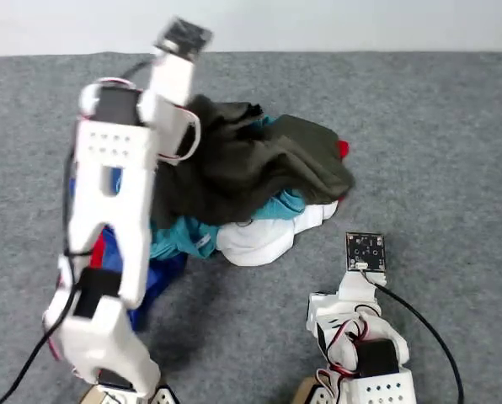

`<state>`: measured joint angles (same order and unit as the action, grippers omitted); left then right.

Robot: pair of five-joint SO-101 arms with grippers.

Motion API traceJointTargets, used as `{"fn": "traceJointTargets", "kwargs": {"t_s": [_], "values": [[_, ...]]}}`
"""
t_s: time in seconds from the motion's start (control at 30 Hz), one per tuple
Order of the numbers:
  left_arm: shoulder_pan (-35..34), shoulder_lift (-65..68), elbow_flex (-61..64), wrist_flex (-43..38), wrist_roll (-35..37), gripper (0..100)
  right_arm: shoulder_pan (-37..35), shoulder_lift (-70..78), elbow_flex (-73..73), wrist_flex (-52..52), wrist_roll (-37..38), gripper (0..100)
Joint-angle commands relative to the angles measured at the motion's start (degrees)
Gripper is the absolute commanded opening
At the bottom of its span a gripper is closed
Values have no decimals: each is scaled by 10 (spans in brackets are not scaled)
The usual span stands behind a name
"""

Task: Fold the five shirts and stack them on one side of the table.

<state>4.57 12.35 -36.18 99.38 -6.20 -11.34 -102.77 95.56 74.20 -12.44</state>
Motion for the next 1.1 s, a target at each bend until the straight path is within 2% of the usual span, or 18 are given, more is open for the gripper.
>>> {"fn": "traceJointTargets", "kwargs": {"t_s": [0.0, 0.2, 0.63, 0.87, 1.07], "values": [[-29, -120, -28, 10, 8, 4, 6, -6, 9, 4, 3, 9], [-138, -203, -28, 7, 6, 4, 6, -6, 9, 4, 3, 9], [-504, -226, -24, -104, 0, 4, 6, -6, 9, 4, 3, 9], [-601, -225, -24, -125, -35, 4, 6, -6, 9, 4, 3, 9], [-653, -225, -23, -156, -44, 5, 6, -6, 9, 4, 3, 9]]}}
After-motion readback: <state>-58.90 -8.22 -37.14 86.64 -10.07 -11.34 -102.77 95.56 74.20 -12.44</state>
